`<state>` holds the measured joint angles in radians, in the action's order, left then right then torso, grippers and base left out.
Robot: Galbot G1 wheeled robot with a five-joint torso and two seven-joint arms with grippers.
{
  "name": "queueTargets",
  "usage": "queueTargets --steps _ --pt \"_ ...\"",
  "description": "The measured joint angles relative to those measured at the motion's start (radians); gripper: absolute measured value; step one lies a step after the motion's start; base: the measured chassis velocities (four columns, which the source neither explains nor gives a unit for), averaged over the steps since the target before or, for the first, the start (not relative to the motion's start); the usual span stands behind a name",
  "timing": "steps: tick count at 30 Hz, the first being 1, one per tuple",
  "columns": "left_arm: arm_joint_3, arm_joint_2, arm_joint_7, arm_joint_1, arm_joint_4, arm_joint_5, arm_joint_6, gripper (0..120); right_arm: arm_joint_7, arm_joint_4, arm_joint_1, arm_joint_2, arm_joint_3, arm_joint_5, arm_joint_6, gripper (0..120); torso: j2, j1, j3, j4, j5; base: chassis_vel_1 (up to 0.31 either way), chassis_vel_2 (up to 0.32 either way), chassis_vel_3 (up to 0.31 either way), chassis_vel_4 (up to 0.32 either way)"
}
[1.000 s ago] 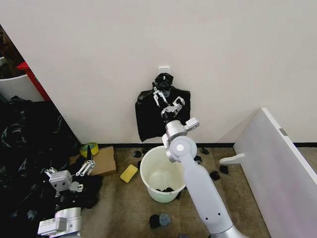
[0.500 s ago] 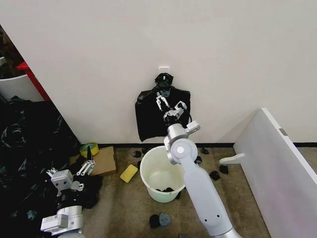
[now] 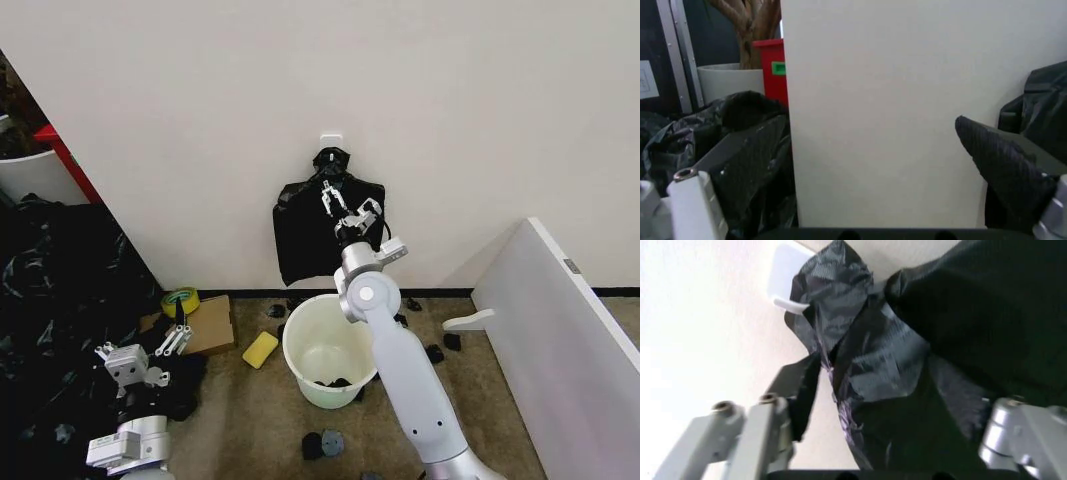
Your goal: Place the garbage bag over the trash bin.
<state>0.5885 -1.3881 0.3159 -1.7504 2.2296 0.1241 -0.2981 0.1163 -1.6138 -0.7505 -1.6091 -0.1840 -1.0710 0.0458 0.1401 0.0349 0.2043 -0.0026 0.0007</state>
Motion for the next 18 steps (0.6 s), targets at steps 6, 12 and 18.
queueTargets --steps 6,12,18 --pt "0.001 0.002 0.006 0.001 -0.001 0.0 -0.008 100 -0.003 -0.003 -0.007 0.0 -0.004 0.008 0.003 34 0.0 0.0 0.0 0.0 0.0 0.0 0.0 0.0 0.0" --pt "0.005 0.002 0.008 0.005 -0.002 0.003 -0.011 100 -0.002 -0.005 -0.01 0.0 -0.011 0.01 0.008 12 0.0 0.0 0.0 -0.0001 0.0 0.0 0.0 0.0 0.0" --pt "0.004 0.002 0.01 0.004 -0.005 0.002 -0.018 100 0.009 -0.013 -0.013 0.0 -0.009 0.005 0.021 0 0.0 0.0 0.0 0.0 0.0 0.0 0.0 0.0 0.0"
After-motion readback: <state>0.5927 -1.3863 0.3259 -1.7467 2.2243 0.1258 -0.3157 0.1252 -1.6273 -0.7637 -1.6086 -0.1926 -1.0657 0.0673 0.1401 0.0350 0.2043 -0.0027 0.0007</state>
